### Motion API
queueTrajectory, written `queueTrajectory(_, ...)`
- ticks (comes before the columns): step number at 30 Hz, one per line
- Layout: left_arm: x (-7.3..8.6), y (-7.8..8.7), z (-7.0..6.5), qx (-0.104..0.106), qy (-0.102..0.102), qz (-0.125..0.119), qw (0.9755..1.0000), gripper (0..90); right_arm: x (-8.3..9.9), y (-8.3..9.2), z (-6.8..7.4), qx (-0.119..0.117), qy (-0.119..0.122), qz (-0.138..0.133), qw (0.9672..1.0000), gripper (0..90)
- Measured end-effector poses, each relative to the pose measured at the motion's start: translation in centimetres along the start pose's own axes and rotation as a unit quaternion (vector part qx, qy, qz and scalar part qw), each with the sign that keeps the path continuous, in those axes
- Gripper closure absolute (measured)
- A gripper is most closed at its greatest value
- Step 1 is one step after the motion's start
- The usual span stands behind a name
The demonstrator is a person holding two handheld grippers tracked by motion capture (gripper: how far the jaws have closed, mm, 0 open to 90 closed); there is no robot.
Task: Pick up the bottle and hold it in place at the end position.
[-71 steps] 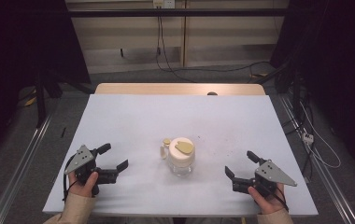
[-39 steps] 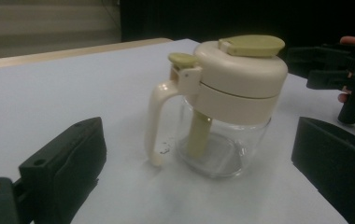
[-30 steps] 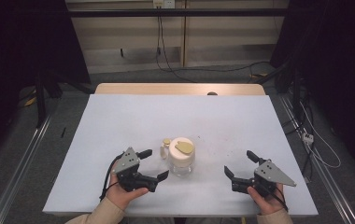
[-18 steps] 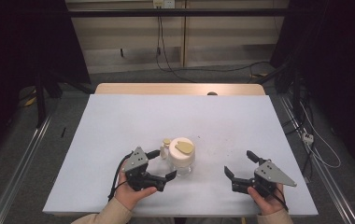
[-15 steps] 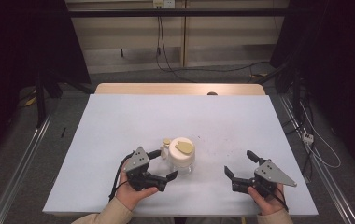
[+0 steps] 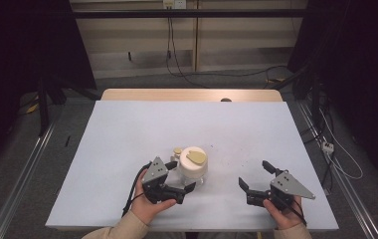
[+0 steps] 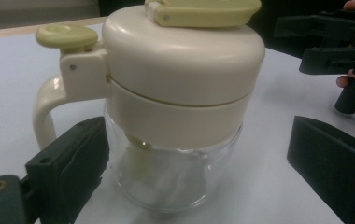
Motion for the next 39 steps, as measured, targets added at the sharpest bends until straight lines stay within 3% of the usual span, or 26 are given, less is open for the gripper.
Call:
queueTrajectory(5, 0.1, -0.6, 0.3, -0.017, 0.006, 0.005, 0.9998, 5.6, -0.1, 0.1, -0.2, 0.003, -0.003, -0.001, 1.0000, 3.6)
queueTrajectory(20, 0.1, -2.3, 0.4, -0.043, -0.016, 0.020, 0.9987, 4.8, 0.0, 0.1, -0.1, -0.001, -0.003, 0.001, 1.0000, 3.7)
queueTrajectory(23, 0.0, -2.7, 0.4, -0.052, -0.011, 0.019, 0.9984, 4.8, -0.1, 0.1, -0.1, 0.001, -0.005, 0.000, 1.0000, 3.7)
queueTrajectory(39, -0.1, -4.3, 0.5, -0.066, -0.010, 0.011, 0.9977, 3.7, 0.1, 0.0, -0.2, 0.001, -0.008, 0.002, 1.0000, 3.8)
Point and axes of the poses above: each handheld gripper's, and its own axes: y roughly backward along the jaws, x roughly out of its underside, z roughly to its left, the point moved 7 cm from there along -y, roughly forward along the jaws, and after that the axes turned 6 degrees about -y, right-handed, at the moved point
